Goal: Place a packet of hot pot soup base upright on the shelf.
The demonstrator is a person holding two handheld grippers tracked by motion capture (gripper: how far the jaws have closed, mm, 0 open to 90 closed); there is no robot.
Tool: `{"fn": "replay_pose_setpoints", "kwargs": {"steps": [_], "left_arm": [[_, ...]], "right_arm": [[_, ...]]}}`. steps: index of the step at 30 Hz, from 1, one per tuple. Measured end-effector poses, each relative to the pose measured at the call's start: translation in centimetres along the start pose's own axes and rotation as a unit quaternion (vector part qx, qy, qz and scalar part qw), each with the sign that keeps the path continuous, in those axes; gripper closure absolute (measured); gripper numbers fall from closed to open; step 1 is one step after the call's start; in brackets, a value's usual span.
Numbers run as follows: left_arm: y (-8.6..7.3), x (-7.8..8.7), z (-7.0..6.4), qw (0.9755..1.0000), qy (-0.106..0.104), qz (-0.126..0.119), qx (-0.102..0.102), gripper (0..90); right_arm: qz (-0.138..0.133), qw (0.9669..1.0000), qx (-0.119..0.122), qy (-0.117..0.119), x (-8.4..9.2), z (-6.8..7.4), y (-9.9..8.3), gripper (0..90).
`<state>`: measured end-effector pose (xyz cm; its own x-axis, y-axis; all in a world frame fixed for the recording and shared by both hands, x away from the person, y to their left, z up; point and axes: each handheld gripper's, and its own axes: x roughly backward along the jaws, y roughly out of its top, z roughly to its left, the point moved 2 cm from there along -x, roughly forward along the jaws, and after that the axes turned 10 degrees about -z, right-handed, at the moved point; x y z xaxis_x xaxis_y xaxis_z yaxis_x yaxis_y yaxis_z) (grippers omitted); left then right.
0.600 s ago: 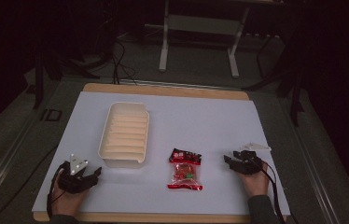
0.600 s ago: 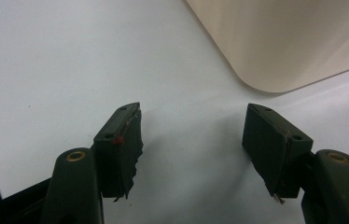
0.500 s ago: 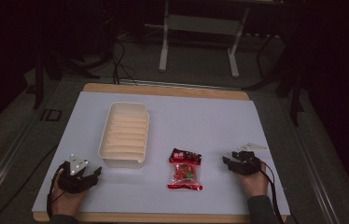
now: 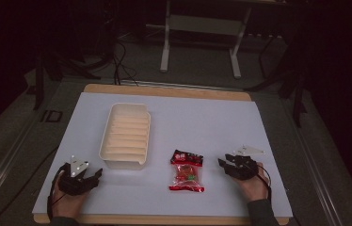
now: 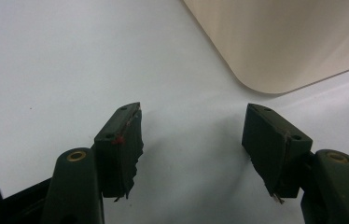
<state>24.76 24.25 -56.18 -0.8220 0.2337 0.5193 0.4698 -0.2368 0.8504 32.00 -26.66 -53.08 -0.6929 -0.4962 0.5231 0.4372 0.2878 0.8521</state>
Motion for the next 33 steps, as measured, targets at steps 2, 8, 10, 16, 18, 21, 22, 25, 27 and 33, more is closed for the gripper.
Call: {"fn": "replay_pose_setpoints", "kwargs": {"steps": [2, 8, 10, 16, 18, 21, 22, 25, 27, 33], "left_arm": [[0.0, 0.0, 0.0, 1.0000, 0.000, 0.000, 0.000, 37.9], [0.0, 0.0, 0.0, 1.0000, 0.000, -0.001, 0.000, 37.9], [0.0, 0.0, 0.0, 1.0000, 0.001, -0.001, 0.001, 37.9], [0.0, 0.0, 0.0, 1.0000, 0.001, -0.001, 0.001, 37.8], [0.0, 0.0, 0.0, 1.0000, 0.001, -0.001, 0.001, 37.8], [0.0, 0.0, 0.0, 1.0000, 0.001, -0.001, 0.001, 37.8], [0.0, 0.0, 0.0, 1.0000, 0.001, -0.002, 0.001, 37.8], [0.0, 0.0, 0.0, 1.0000, 0.000, -0.001, 0.001, 37.8], [0.0, 0.0, 0.0, 1.0000, 0.000, -0.001, 0.000, 37.8], [0.0, 0.0, 0.0, 1.0000, 0.000, -0.001, 0.000, 37.8]], "right_arm": [[-0.006, 1.0000, -0.001, 0.007, 0.0, 0.3, 0.3, 60.7], [-0.011, 0.9997, 0.012, 0.018, 0.0, 0.9, 0.9, 61.5], [-0.019, 0.9994, 0.017, 0.025, 0.0, 1.1, 1.3, 61.4], [-0.039, 0.9990, -0.005, 0.022, -0.1, 1.2, 2.2, 56.9], [-0.034, 0.9991, -0.006, 0.025, -0.3, 1.3, 2.4, 55.9], [-0.026, 0.9990, -0.007, 0.037, -0.6, 1.7, 2.5, 55.2], [-0.023, 0.9987, -0.007, 0.045, -0.8, 1.9, 2.6, 55.1], [-0.013, 0.9984, 0.003, 0.054, -1.4, 2.5, 2.6, 53.4], [-0.011, 0.9984, 0.005, 0.056, -1.7, 2.9, 2.8, 52.0], [-0.006, 0.9976, 0.005, 0.068, -2.5, 3.6, 3.6, 49.2]]}}
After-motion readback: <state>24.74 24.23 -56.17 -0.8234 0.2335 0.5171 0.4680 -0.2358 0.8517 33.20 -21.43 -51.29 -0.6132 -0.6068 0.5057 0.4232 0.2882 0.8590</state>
